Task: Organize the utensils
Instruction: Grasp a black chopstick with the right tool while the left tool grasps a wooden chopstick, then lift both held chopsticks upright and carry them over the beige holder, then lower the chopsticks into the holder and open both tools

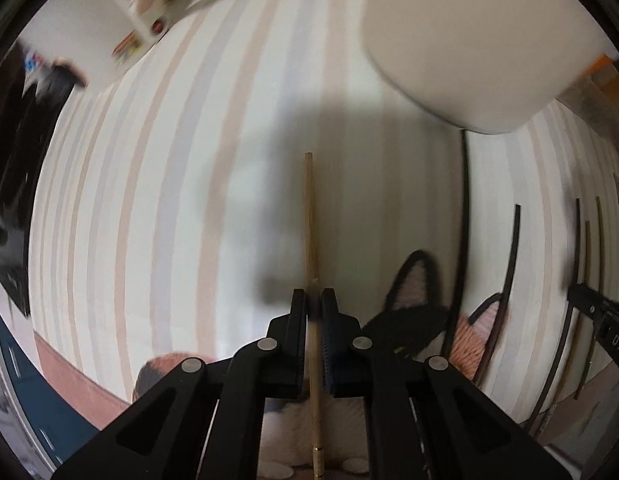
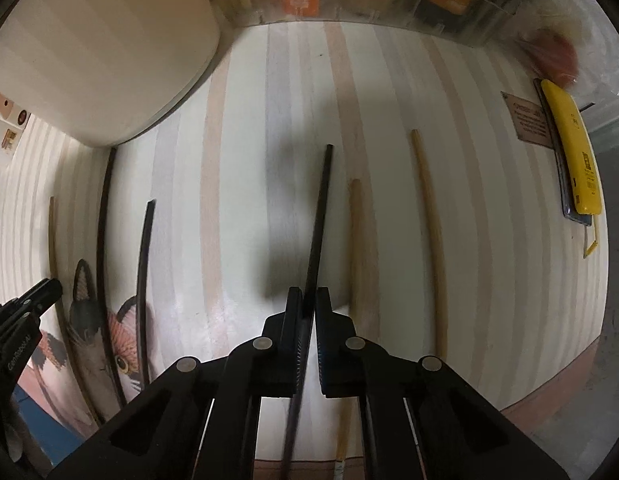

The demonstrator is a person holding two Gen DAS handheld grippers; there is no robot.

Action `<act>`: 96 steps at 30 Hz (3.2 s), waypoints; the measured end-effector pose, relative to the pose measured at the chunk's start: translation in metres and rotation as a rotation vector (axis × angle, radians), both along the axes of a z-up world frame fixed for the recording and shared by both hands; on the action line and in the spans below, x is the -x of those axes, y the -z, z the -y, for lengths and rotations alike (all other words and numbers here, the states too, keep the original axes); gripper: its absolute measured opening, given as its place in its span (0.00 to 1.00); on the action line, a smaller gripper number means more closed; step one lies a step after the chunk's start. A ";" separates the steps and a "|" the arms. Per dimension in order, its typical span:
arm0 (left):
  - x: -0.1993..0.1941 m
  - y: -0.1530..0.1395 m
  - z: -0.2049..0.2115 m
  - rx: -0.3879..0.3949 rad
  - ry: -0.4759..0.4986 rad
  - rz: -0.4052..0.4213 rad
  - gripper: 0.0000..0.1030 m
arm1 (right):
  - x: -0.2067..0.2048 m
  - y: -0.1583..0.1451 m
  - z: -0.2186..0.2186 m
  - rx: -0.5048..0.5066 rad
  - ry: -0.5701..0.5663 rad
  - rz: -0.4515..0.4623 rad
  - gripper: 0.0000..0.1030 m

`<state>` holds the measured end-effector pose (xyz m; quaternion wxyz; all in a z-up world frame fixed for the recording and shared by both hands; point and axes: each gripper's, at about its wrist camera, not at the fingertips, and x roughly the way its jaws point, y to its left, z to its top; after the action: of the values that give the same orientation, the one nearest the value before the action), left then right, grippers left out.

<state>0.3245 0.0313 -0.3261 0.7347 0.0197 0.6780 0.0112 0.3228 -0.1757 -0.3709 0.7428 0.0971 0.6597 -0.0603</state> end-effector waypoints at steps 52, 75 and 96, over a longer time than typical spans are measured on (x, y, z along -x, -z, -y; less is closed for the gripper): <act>0.028 -0.047 0.000 -0.042 -0.003 0.133 0.04 | 0.022 -0.041 -0.017 -0.061 -0.020 0.085 0.06; 0.032 -0.196 0.005 0.065 -0.049 0.483 0.04 | 0.017 -0.174 0.003 -0.037 -0.006 0.490 0.05; -0.013 -0.347 0.005 0.330 -0.110 0.720 0.04 | -0.018 -0.351 0.019 -0.123 -0.015 0.722 0.05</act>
<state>0.3372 0.0261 0.0214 0.9170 -0.1402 0.3696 -0.0524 0.3412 -0.1947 -0.0196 0.9209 0.1520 0.3581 0.0232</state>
